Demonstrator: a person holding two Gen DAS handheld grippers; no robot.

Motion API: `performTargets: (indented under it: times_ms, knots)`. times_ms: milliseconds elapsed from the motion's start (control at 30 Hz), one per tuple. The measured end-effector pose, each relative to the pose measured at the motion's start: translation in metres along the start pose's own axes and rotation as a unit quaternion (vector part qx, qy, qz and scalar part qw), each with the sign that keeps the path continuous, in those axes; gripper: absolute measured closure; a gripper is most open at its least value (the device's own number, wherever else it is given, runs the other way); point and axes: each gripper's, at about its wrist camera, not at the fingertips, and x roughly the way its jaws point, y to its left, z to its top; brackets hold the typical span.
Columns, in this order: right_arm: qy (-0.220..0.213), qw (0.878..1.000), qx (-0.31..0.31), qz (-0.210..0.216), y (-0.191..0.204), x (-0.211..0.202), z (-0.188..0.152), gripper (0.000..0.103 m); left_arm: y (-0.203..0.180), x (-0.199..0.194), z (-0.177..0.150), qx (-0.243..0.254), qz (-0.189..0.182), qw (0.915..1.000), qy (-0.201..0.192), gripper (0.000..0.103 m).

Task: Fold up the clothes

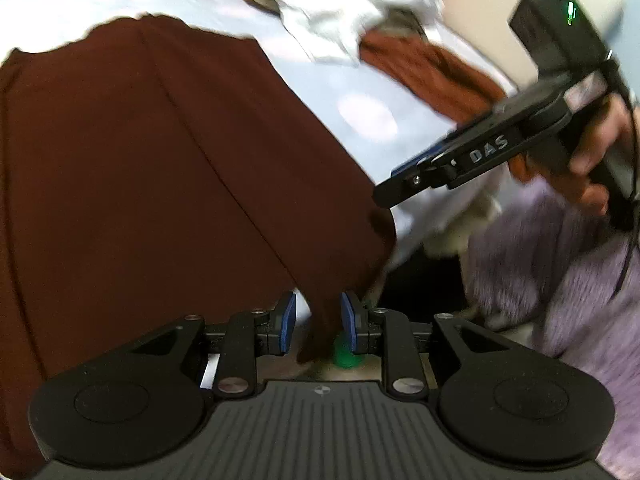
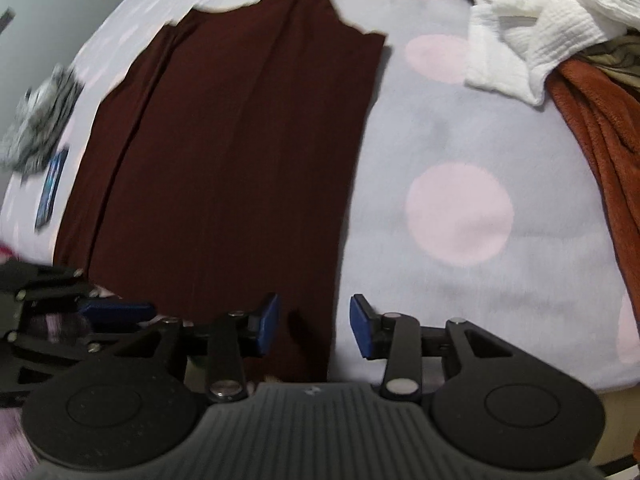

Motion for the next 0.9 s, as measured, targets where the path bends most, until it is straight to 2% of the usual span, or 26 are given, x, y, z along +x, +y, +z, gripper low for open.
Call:
performTargets:
  times_ms: [100, 233, 367, 433, 533, 800, 900]
  knots:
    - [0.027, 0.999, -0.023, 0.007, 0.007, 0.005, -0.014, 0.060, -0.003, 0.016, -0.004, 0.013, -0.008, 0.9993, 0.033, 0.082]
    - [0.075, 0.996, -0.041, 0.006, 0.011, 0.021, -0.031, 0.060, -0.006, 0.038, -0.007, 0.040, -0.005, 0.9975, 0.059, 0.081]
    - [0.101, 0.994, -0.046, -0.005, 0.004, 0.038, -0.042, 0.060, -0.004, 0.055, -0.009, 0.065, -0.006, 0.9960, 0.062, 0.076]
    - [0.107, 0.993, -0.047, -0.003, -0.002, 0.045, -0.045, 0.060, -0.006, 0.058, -0.013, 0.078, -0.009, 0.9955, 0.054, 0.064]
    - [0.113, 0.993, -0.045, 0.000, -0.011, 0.055, -0.048, 0.060, -0.009, 0.058, -0.017, 0.097, -0.012, 0.9946, 0.036, 0.061]
    - [0.106, 0.992, -0.066, 0.029, -0.010, 0.076, -0.048, 0.060, -0.015, 0.065, -0.021, 0.114, -0.006, 0.9929, 0.032, 0.061]
    - [0.093, 0.992, -0.082, 0.032, -0.003, 0.083, -0.045, 0.060, -0.017, 0.067, -0.022, 0.120, 0.001, 0.9925, 0.027, 0.070]
